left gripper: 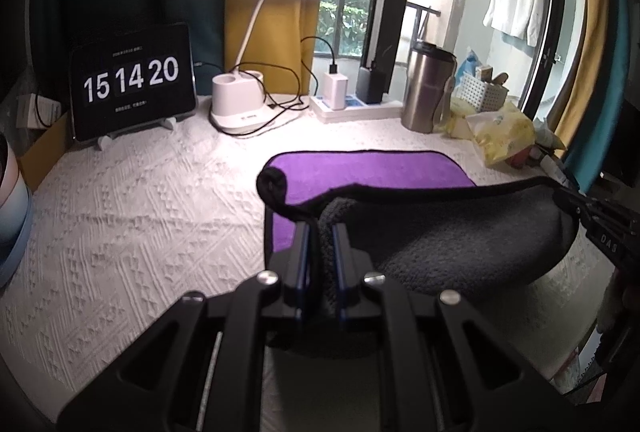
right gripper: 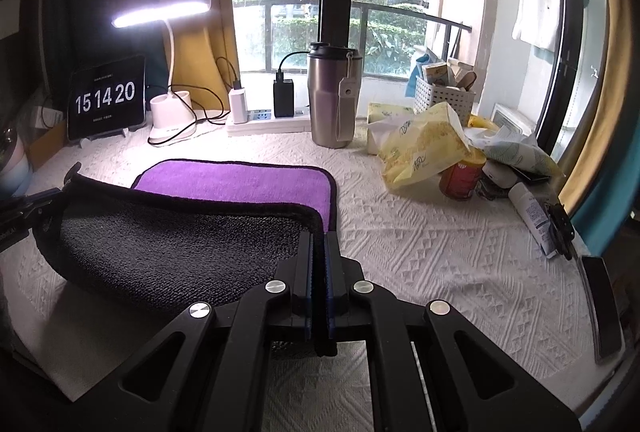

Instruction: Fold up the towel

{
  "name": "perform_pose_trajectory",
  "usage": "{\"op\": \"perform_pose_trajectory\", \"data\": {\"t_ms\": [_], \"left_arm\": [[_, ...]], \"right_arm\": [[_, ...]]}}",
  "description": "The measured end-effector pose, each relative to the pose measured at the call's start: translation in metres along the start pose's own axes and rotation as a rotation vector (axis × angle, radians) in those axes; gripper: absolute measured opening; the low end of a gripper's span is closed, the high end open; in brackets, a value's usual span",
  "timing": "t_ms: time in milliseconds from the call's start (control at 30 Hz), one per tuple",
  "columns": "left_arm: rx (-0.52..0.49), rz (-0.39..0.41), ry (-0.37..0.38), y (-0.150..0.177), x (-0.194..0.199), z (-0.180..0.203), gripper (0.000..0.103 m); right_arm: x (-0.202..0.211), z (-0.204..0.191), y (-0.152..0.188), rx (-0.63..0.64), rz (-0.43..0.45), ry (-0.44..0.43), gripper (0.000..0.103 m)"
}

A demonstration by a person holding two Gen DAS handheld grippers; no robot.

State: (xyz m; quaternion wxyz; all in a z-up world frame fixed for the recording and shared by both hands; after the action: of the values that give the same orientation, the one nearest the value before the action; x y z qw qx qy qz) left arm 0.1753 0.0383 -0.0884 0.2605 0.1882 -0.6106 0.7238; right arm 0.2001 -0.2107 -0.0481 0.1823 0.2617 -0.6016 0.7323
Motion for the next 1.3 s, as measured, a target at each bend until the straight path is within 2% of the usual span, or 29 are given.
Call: {"op": "perform_pose_trajectory", "data": {"t_ms": [1300], "left_arm": [[-0.028, 0.145, -0.006, -0.055, -0.034, -0.013, 0.012]], "right_arm": [[-0.038, -0.006, -0.058, 0.02, 0.123, 0.036, 0.006]]}}
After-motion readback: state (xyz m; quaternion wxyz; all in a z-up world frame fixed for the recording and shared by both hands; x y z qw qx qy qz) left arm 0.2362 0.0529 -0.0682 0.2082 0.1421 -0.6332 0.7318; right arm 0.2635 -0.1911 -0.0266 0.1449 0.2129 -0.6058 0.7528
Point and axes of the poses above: each gripper's, at about its wrist camera, not at the fingertips, and x roughly against the way its jaws point, z to its right, y to its underside, the point moved 4 cm from there along -x, roughly the way its jaws point, and after that the axes turned 6 degrees about y, right-handed, at the moved point
